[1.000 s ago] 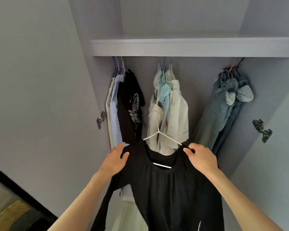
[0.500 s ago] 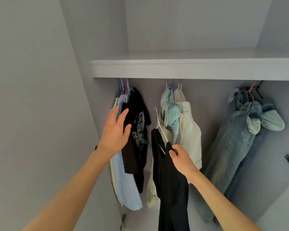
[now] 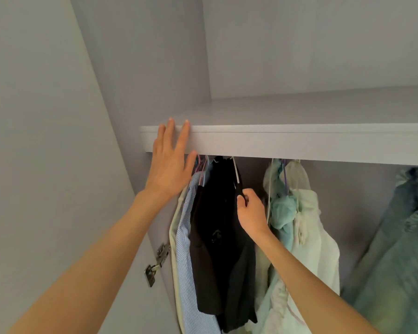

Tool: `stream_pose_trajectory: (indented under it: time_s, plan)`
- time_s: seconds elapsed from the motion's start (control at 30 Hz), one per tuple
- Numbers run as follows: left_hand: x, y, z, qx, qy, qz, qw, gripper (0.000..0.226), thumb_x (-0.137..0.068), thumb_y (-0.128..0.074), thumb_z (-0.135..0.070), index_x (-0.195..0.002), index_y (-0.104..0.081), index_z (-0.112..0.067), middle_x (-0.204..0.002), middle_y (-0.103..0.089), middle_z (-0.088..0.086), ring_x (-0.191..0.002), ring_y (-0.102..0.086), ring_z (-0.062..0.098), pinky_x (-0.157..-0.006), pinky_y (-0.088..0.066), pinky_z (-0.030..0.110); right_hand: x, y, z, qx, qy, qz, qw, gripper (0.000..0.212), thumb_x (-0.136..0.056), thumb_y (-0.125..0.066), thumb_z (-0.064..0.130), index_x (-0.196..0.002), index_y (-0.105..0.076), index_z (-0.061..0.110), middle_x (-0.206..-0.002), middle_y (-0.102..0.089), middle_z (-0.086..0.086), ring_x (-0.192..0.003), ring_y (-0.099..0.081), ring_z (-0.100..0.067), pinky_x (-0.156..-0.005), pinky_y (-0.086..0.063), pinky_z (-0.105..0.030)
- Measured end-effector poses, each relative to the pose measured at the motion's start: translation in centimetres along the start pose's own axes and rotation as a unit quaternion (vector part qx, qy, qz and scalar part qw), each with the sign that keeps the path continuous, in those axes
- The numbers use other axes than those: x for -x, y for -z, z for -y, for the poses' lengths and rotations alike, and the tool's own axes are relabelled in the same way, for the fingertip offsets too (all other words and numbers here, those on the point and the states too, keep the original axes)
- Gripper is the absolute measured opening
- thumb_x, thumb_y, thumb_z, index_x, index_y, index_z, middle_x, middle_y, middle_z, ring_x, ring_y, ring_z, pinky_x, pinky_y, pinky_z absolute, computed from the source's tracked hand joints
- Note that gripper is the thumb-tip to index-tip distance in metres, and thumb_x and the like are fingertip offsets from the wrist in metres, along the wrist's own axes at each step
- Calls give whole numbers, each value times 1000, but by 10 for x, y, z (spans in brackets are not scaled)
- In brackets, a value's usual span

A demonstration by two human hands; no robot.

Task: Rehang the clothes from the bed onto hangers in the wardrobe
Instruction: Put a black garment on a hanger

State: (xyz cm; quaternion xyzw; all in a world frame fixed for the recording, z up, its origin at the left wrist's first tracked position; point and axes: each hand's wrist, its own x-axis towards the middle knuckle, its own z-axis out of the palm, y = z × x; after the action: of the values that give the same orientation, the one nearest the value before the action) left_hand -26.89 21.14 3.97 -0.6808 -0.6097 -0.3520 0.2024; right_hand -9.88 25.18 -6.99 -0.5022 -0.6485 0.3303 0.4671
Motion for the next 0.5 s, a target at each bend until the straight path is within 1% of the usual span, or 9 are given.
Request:
stream_pose_trajectory:
  time_s: [0.03,0.07,0.17,0.27,0.4,0.5]
  plan:
    - [-2,-1,3,-8,3,-2,1000,61,-93,-38,-31,-148,-17,-15,-152,-13,23,-141,-5,41,-115,-10,48,-9,-7,2,2,-2,-3,1000,29,-98,-38,14,-123,-48,2,-107,-56,-10,-97,-53,-21,-79,-33,-20]
    - [-4,-2,6,-16,2,-8,1000,60,-92,-37,-32,-147,-20,-15,-150,-18,23,-140,-8,42,-114,-13,49,-18,-13,2,6,-2,-11,1000,30,-98,-39,13,-123,-48,1,-112,-57,-13,-101,-53,-23,-80,-34,-22]
    - [-6,-2,12,-26,-11,-27,999,56,-91,-35,-35,-144,-30,-16,-143,-31,20,-137,-19,41,-111,-21,49,-37,-31,5,36,-4,-41,999,29,-98,-39,11,-122,-49,-1,-115,-58,-17,-107,-55,-30,-79,-35,-26]
    - [-8,-4,15,-35,-20,-46,998,53,-90,-39,-33,-140,-33,-17,-138,-37,19,-134,-26,40,-109,-27,52,-48,-44,4,72,-10,-62,995,31,-97,-39,10,-124,-48,-4,-122,-55,-19,-114,-51,-33,-87,-39,-30]
    - [-8,-6,15,-41,-23,-63,997,52,-88,-42,-28,-138,-31,-20,-137,-38,17,-133,-27,39,-107,-28,54,-46,-64,-6,92,-44,-59,993,32,-98,-38,9,-126,-47,-4,-124,-50,-19,-108,-56,-34,-80,-42,-29]
    - [-7,-6,16,-46,-24,-63,997,53,-88,-42,-27,-138,-29,-23,-138,-37,15,-134,-26,36,-108,-27,52,-46,-82,-14,142,-22,-37,989,31,-97,-38,10,-123,-49,-2,-117,-52,-20,-99,-59,-35,-78,-47,-36]
